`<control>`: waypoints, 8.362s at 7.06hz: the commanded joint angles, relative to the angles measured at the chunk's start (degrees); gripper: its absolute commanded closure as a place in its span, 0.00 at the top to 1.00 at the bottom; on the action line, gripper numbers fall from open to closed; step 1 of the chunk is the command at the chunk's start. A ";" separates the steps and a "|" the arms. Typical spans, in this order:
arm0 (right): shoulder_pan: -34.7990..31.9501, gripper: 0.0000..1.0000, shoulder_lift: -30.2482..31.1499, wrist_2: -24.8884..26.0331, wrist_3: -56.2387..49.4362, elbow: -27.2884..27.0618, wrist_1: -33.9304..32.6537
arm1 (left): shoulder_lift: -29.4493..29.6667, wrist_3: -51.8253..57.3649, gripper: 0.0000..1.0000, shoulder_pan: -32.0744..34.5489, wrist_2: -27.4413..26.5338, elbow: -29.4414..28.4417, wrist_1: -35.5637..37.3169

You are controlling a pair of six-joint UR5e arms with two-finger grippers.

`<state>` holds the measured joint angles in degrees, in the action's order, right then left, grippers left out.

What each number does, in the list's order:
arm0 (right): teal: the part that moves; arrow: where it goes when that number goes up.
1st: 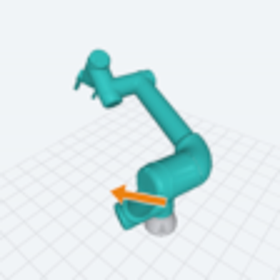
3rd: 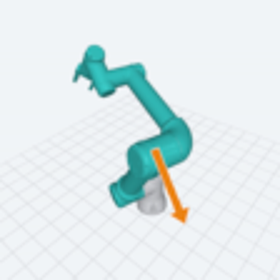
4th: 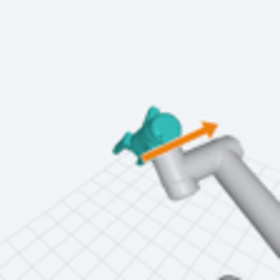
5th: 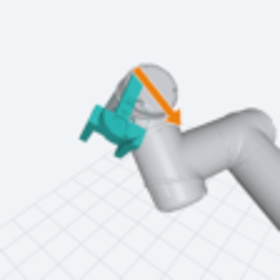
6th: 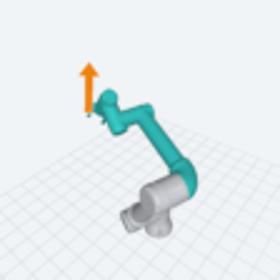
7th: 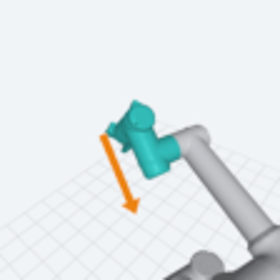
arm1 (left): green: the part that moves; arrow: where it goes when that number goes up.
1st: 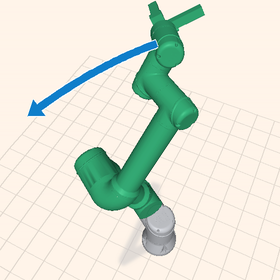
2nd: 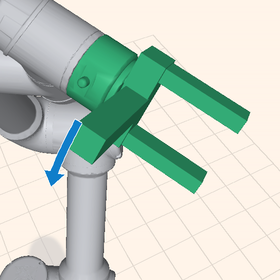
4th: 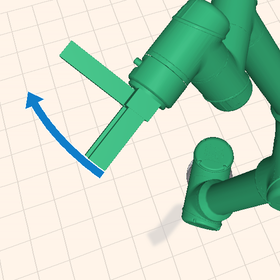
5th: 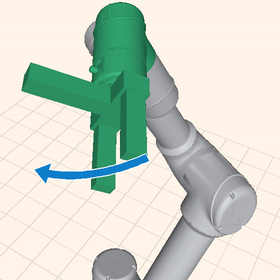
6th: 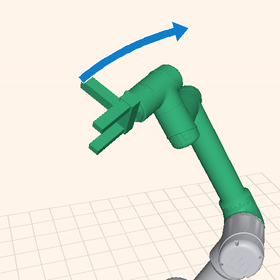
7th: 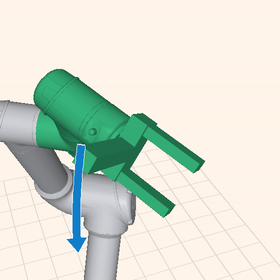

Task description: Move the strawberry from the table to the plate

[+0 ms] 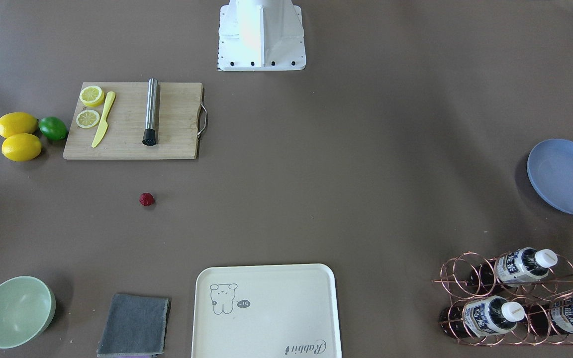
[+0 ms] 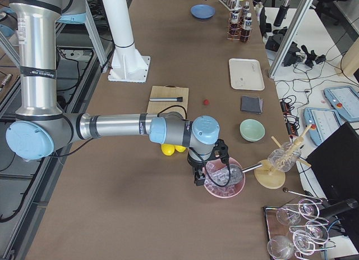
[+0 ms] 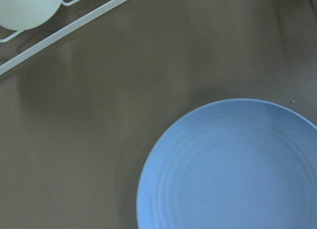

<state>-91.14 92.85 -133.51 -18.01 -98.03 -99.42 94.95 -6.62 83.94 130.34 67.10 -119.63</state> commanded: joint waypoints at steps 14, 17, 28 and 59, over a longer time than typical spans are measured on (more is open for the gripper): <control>0.00 1.00 2.07 0.18 0.08 -4.89 -0.52 | 1.82 -1.38 0.78 -4.92 0.27 -9.54 -5.70; 0.00 1.00 1.98 0.09 0.08 -4.89 -0.52 | 1.82 -1.56 0.62 -4.92 0.35 -10.24 -5.78; 3.06 1.00 -1.79 -4.11 8.04 -5.51 -0.17 | -1.32 -22.85 0.00 -5.27 13.88 11.76 -2.62; 45.61 0.00 -32.91 9.05 74.76 9.10 26.12 | 18.43 -87.43 0.37 -60.56 -22.58 31.95 -3.76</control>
<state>-46.16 60.05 -124.29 54.02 -86.88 -73.10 112.97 -94.00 23.77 108.31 99.36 -123.37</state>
